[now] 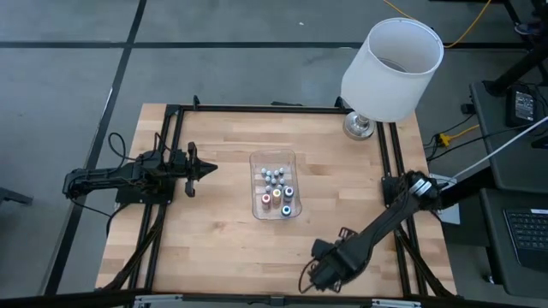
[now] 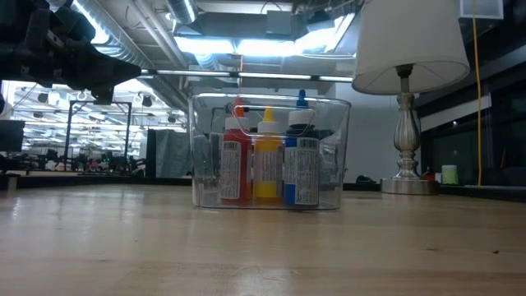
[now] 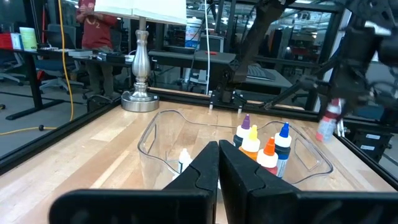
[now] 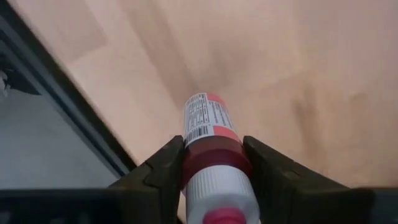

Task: Pick & Place food coloring
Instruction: Put the large pink food coloring into the transparent bin

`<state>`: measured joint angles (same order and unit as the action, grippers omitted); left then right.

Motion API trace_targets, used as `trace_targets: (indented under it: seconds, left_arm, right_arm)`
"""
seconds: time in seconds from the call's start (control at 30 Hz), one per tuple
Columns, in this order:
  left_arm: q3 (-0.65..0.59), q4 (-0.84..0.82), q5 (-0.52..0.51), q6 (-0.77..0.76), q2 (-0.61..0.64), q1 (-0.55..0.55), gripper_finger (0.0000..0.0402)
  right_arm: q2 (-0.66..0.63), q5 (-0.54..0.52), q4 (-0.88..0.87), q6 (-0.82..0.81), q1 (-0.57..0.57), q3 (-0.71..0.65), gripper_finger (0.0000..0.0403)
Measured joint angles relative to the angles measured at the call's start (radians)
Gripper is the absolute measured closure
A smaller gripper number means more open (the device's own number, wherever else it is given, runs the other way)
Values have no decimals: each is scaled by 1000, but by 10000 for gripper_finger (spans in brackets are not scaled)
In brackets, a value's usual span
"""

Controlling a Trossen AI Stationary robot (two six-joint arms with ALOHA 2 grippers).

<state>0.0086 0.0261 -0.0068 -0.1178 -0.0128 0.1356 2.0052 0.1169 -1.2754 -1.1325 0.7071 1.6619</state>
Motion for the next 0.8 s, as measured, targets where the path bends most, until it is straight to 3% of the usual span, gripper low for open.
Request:
trace_targets:
  seconds: [0.37,0.8]
  left_arm:
    - [0,0,0,0,0,0,393]
    - [0,0,0,0,0,0,393]
  right_arm:
    - [-189,-96,-16,43,-162,32,250]
    - [-137,-91,13,233,-378,274,253]
